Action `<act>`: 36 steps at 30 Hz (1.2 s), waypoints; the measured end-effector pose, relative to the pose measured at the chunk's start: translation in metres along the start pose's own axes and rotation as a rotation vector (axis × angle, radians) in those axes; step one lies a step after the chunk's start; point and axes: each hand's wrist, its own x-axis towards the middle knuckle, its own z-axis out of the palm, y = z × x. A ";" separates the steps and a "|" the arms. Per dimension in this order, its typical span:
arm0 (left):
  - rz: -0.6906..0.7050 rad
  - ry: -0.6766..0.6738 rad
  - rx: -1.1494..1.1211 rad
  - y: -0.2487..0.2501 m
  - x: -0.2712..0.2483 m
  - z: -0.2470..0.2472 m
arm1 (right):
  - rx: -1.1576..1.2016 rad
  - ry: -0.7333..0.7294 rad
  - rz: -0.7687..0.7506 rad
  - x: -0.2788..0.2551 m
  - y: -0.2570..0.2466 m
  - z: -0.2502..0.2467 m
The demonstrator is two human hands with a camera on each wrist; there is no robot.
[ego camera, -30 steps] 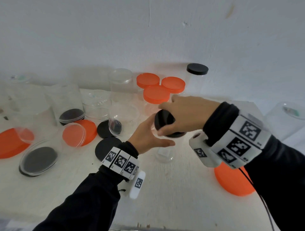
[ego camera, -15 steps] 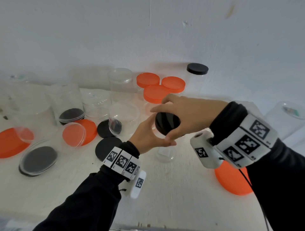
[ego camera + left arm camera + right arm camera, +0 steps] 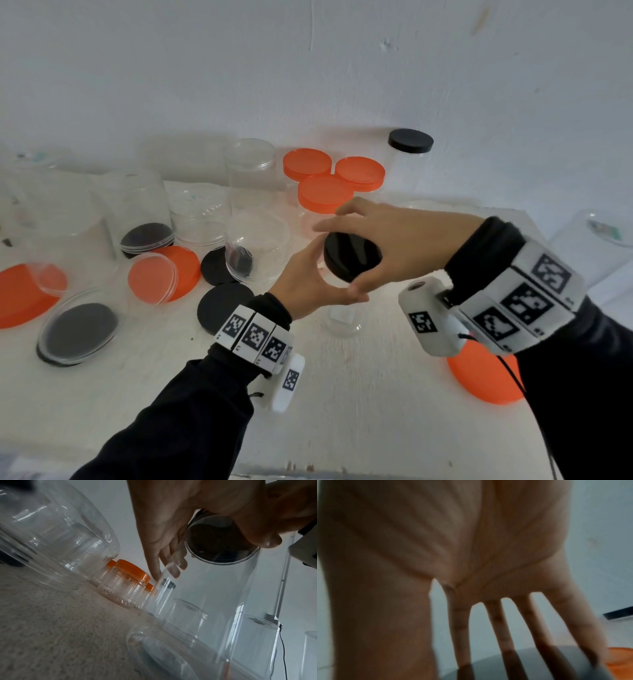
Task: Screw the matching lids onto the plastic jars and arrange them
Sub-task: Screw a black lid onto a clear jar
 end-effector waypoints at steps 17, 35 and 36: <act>0.005 -0.008 -0.006 -0.004 0.002 -0.001 | 0.032 0.031 -0.019 -0.004 0.000 0.004; 0.008 -0.020 -0.033 0.000 0.001 0.000 | 0.020 0.014 -0.023 -0.003 0.001 0.004; 0.014 -0.013 -0.027 0.001 0.001 0.000 | 0.040 -0.008 -0.063 -0.003 0.003 0.002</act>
